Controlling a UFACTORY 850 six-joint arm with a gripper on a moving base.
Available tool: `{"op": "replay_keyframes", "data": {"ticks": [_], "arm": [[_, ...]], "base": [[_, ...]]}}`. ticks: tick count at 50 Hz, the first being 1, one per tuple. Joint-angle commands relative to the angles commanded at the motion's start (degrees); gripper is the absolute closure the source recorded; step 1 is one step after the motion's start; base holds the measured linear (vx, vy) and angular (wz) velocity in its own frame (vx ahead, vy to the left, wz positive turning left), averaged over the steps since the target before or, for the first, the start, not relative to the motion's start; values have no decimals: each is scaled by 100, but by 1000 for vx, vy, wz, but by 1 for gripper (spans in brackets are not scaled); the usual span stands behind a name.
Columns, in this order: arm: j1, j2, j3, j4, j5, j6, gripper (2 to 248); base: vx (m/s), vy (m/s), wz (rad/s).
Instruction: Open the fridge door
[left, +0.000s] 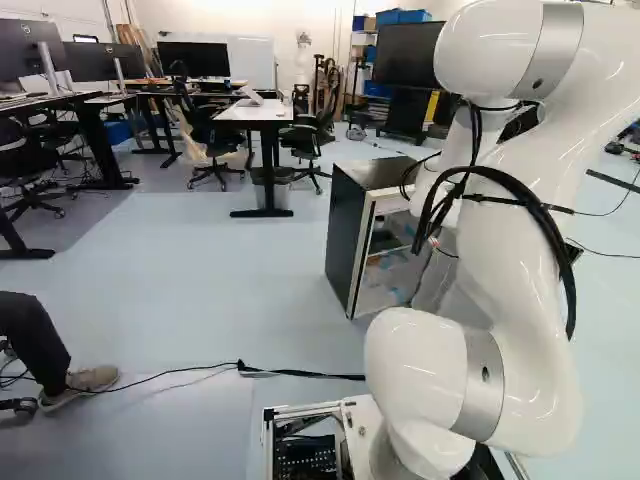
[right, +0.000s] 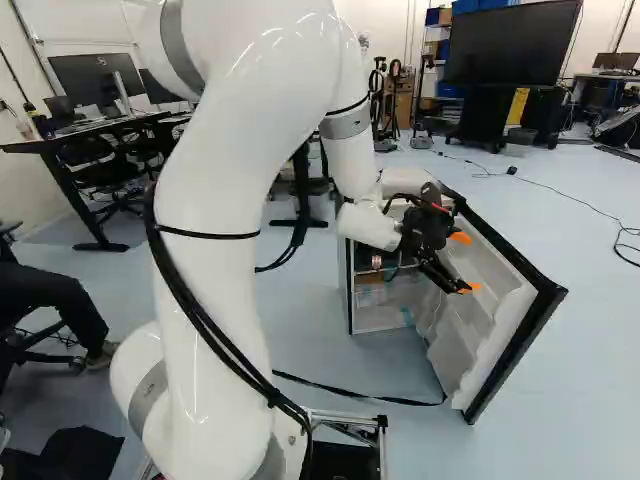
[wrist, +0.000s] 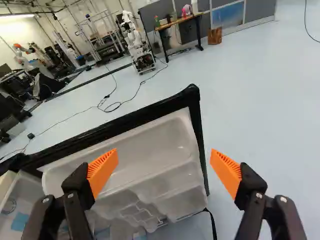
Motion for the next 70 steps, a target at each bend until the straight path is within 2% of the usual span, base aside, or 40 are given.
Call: {"op": "replay_keyframes", "data": {"ticks": [34, 70], "arm": [[443, 922, 1237, -1050, 0, 0, 3], [556, 1108, 1418, -1358, -41, 0, 3]], "base": [[0, 0, 0], [0, 0, 0]]}}
